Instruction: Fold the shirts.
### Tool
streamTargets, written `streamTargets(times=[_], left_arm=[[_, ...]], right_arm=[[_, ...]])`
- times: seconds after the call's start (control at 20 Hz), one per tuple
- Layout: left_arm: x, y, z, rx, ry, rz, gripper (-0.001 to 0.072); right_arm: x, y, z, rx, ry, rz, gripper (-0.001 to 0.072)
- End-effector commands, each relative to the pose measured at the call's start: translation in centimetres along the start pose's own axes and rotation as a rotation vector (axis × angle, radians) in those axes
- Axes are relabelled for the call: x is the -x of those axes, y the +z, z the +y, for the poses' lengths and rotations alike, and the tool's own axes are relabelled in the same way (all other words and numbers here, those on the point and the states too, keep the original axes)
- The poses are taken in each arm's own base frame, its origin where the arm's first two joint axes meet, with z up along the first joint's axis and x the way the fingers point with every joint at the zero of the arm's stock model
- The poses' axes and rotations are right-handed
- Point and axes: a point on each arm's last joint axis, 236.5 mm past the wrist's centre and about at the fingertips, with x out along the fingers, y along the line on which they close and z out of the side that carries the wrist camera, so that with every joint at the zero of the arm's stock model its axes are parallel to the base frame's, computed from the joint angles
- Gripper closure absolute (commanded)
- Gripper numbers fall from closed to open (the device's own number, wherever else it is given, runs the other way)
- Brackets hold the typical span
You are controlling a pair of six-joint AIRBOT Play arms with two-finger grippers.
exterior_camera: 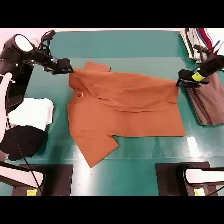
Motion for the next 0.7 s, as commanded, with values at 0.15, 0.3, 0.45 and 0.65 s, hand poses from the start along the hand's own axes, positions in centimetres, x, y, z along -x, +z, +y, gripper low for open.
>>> streamTargets(times=[0.15,0.3,0.45,0.65], left_arm=[[3.5,-6.1,5.5,0.101,0.052,0.168,0.0068],[2.8,-13.4,5.5,0.158,0.074,0.195,0.0068],[2.0,-23.1,4.8,0.231,0.055,0.316,0.0068],[0.8,-30.0,3.5,0.327,0.000,0.369,0.0068]], right_arm=[[2.5,0.0,2.1,0.067,0.178,-0.035,0.0315],[3.4,-3.6,1.8,0.048,0.175,-0.039,0.0317],[3.7,-6.3,1.9,0.047,0.174,-0.070,0.0328],[4.2,-7.9,2.7,0.038,0.202,-0.130,0.0328]])
